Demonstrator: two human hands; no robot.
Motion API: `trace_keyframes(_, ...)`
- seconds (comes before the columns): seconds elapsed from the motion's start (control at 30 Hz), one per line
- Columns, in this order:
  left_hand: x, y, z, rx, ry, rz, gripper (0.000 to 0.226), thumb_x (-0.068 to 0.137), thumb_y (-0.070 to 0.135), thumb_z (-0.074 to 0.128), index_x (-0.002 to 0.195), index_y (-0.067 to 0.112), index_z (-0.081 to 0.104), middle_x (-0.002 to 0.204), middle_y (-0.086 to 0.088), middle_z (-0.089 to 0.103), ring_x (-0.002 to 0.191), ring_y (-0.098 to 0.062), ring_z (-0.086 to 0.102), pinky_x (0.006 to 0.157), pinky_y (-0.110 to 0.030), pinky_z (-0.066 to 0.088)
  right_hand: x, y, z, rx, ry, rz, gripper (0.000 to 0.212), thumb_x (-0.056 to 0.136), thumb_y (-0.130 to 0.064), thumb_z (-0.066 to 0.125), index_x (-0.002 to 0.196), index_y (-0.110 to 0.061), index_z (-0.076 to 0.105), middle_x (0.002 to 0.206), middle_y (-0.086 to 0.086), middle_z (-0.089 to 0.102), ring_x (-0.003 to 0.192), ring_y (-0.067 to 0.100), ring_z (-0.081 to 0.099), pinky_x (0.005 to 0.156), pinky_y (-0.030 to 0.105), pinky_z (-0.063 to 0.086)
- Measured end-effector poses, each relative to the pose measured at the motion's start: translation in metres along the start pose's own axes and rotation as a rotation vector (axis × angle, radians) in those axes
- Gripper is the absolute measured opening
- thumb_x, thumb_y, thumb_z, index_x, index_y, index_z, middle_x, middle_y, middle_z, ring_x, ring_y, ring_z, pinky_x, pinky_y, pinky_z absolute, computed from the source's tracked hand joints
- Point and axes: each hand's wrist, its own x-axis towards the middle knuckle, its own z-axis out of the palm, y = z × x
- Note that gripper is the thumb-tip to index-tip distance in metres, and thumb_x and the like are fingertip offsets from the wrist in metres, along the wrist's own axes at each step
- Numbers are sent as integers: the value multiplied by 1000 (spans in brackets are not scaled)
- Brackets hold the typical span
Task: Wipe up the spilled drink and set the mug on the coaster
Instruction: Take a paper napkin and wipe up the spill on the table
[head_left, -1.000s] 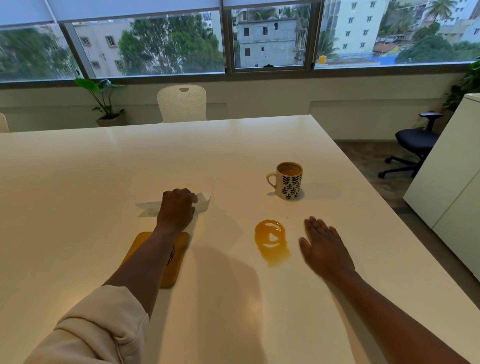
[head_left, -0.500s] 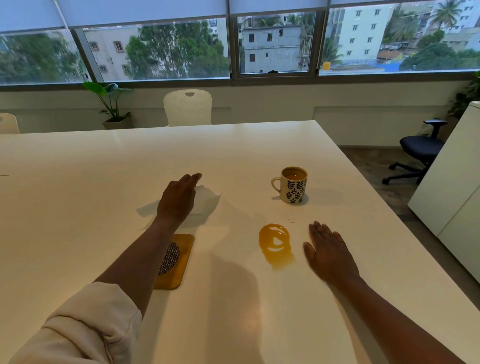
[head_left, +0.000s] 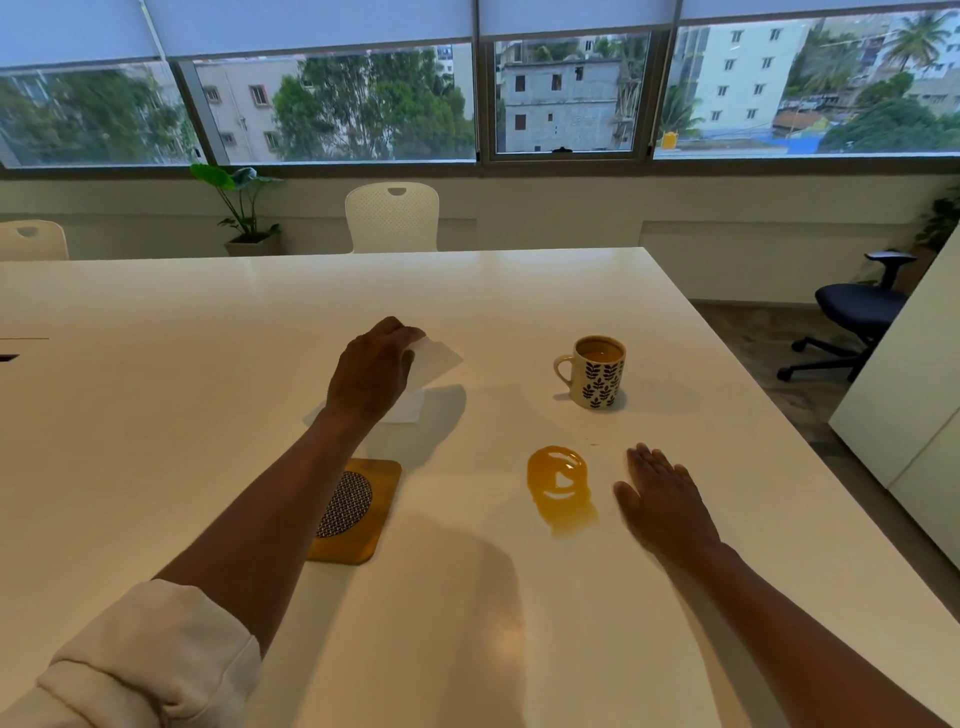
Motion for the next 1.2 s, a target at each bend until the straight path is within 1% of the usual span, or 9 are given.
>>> trace_keyframes(0.1,1,7,-8,-36,32,17,32,90,5,63,121,11,67,112,-7,66,92,-30,67,77,-34,55,5,-5,-4,46,-36,29,62,102,-39,38,154,-10,20,163,9,18,151,28,12,122,45,12)
trace_keyframes(0.27,4,23,-24,-89,115,102,31,86,4,68,117,9,68,105,-8,68,87,-26,68,73,-23,46,2,-36,-15,163,115,5,65,99,-41,48,152,-12,27,161,9,25,151,31,11,122,45,14)
trace_keyframes(0.4,4,41,-36,-191,174,102,28,86,8,70,114,7,70,104,-10,70,87,-24,67,74,-19,49,-2,-80,-29,459,97,-94,73,93,-44,59,152,-14,28,159,9,28,147,28,22,118,42,23)
trace_keyframes(0.53,2,58,-47,-440,224,-11,29,86,14,71,114,5,69,109,-9,71,87,-14,64,72,-1,46,-5,-121,-47,835,-39,-110,88,84,-59,61,154,-23,23,161,0,25,146,21,28,114,41,29)
trace_keyframes(0.67,-11,72,-50,-690,199,-182,33,86,20,73,117,9,68,115,1,68,89,-13,68,72,-11,55,-14,-150,-55,1168,-164,-108,109,64,-71,67,153,-23,23,158,5,34,141,25,39,109,44,39)
trace_keyframes(0.77,-22,76,-45,-836,171,-287,36,86,20,72,119,7,66,113,-5,70,91,-19,71,75,-28,61,-18,-159,-60,1345,-216,-124,126,43,-83,73,147,-24,33,141,6,54,123,26,58,100,51,51)
trace_keyframes(0.9,-37,78,-33,-941,142,-408,37,86,19,72,121,7,65,114,-7,69,94,-22,71,77,-34,62,-21,-163,-60,1373,-216,-163,122,41,-84,74,142,-25,40,128,5,63,111,24,66,91,51,56)
trace_keyframes(1.07,-47,80,-17,-1000,109,-505,36,86,19,72,120,11,65,107,1,67,81,-4,69,64,-16,57,-25,-161,-58,1353,-175,-153,101,51,-73,76,135,-28,45,122,5,67,103,22,70,87,49,58)
trace_keyframes(1.2,-51,80,-8,-1060,88,-564,37,86,18,72,121,10,64,110,-1,67,84,-6,68,64,-15,57,-27,-158,-56,1325,-124,-136,75,65,-57,75,129,-29,48,122,7,67,103,26,70,88,53,57)
